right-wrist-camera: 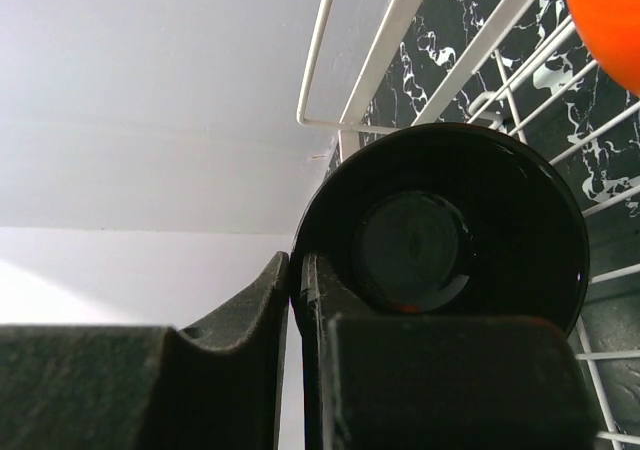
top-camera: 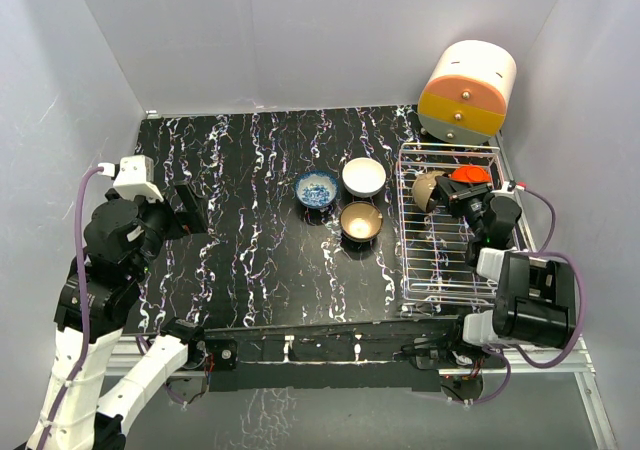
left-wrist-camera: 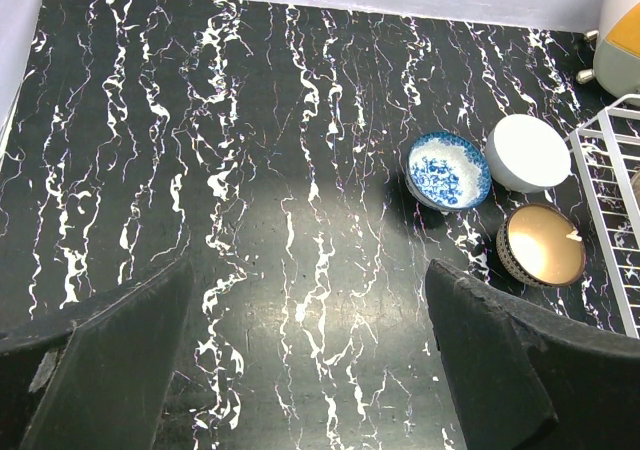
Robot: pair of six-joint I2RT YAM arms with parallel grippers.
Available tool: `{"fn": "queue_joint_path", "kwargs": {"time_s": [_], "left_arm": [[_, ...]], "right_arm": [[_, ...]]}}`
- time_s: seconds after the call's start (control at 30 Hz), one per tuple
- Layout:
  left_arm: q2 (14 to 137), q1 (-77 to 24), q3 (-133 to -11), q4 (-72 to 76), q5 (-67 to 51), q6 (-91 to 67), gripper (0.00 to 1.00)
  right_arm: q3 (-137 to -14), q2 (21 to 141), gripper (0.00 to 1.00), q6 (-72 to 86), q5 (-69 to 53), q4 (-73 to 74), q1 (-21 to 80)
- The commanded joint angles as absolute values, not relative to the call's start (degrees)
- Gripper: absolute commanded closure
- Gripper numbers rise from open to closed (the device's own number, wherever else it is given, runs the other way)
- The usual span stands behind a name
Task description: Load the bowls into the dish rack
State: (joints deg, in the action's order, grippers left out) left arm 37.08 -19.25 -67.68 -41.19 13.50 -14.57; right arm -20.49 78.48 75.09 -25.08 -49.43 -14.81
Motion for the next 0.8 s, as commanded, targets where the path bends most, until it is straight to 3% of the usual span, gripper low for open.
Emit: {"fn": "queue_joint_path", "kwargs": {"time_s": [0.0, 0.23, 0.77], "left_arm": [[36.6, -19.4, -68.3, -40.9, 13.1, -14.2, 0.03], [36.4, -19.4, -68.7, -41.8, 14.0, -13.8, 0.03], [39.0, -19.4, -69.9, -41.2, 13.8, -13.6, 0.03]], "right_arm": [[-18.6, 83.2, 0.92, 77.0, -28.8, -58.2, -15.4], [-19.2, 94.1, 0.92, 85.6, -32.3, -85.6, -15.3], [-26.7, 109.5, 0.92, 91.4, -29.4, -99.0, -15.3]]}}
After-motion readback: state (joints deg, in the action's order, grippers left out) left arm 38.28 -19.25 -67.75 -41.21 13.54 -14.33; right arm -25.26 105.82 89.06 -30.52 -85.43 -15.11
